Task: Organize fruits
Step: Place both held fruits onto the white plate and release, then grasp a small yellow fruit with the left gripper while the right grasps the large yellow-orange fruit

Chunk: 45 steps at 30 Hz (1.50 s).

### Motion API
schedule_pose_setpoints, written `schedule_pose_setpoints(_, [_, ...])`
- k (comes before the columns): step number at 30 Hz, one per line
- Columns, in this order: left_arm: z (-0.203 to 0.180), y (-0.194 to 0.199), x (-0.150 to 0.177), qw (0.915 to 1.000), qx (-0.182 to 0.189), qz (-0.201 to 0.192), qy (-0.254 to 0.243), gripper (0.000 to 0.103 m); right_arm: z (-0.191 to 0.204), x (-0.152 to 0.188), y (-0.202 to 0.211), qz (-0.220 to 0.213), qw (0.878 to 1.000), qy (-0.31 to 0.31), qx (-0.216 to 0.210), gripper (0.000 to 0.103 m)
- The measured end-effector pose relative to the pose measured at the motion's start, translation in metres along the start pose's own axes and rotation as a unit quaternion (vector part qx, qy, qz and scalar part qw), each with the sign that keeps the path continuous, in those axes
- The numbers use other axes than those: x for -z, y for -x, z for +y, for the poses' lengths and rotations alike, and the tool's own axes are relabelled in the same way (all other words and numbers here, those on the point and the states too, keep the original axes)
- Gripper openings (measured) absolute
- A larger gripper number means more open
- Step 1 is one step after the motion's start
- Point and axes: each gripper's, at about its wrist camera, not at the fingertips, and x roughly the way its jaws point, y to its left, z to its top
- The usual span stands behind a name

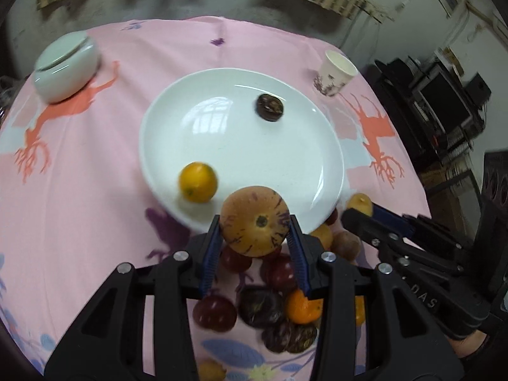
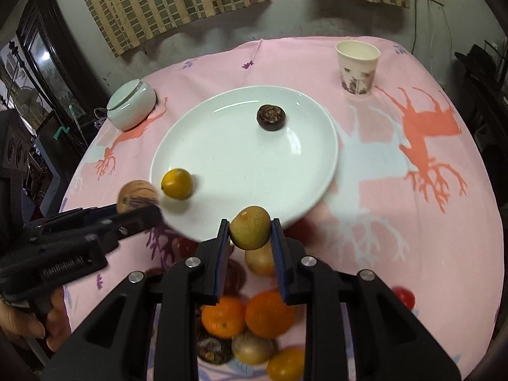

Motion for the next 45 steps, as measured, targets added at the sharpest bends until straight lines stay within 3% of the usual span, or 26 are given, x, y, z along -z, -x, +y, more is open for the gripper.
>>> schedule_pose_setpoints(8, [0.004,-0.043,-0.010,0.9991,-0.007,0.040,0.012,0.041,-0.015,-0.014,-0.038,0.025,0.999,0.000,0.026,0.026])
schedule_pose_setpoints(13, [0.009,-0.047,-0.011,0.9983,-0.014,0.048,0.028,0.042,-0.017,-0.015,-0.042,0.024,0.999,-0.007,0.029,0.027])
schedule_pose_setpoints(16, [0.009,-0.034,-0.016,0.9991,-0.011,0.022,0.034,0.051,-0.018,-0.012,-0.031,0.003,1.000,-0.016,0.023,0.034])
schedule_pose_setpoints(17, [0.007,-0.029,-0.017,0.9994,-0.012,0.016,0.029,0.052,-0.020,-0.011,-0.027,0.000,1.000,-0.022,0.019,0.049])
schedule_pose_setpoints(18, [0.005,-0.025,-0.018,0.9996,-0.013,0.013,0.022,0.052,-0.021,-0.007,-0.021,-0.007,0.999,-0.029,0.019,0.053])
schedule_pose_setpoints(21, [0.005,-0.003,-0.017,0.9998,-0.015,-0.006,0.006,0.060,-0.027,0.006,-0.002,-0.010,0.999,-0.035,0.019,0.055])
schedule_pose_setpoints(22, [0.007,0.007,-0.013,0.9997,-0.017,-0.017,0.008,0.065,-0.031,0.012,0.004,-0.010,0.999,-0.038,0.019,0.056])
schedule_pose_setpoints(26, [0.025,0.032,0.011,0.9991,-0.016,-0.027,0.030,0.066,-0.049,0.044,0.028,-0.005,0.998,-0.059,0.023,0.059])
schedule_pose_setpoints(32, [0.053,0.042,0.069,0.9965,-0.037,0.009,0.074,0.071,-0.069,0.093,0.046,0.024,0.994,-0.100,0.038,0.059])
schedule_pose_setpoints(37, [0.061,0.042,0.113,0.9940,-0.054,0.047,0.082,0.072,-0.071,0.116,0.051,0.043,0.992,-0.107,0.045,0.059])
schedule_pose_setpoints(45, [0.053,0.042,0.142,0.9929,-0.059,0.072,0.074,0.074,-0.059,0.129,0.053,0.056,0.993,-0.101,0.032,0.059])
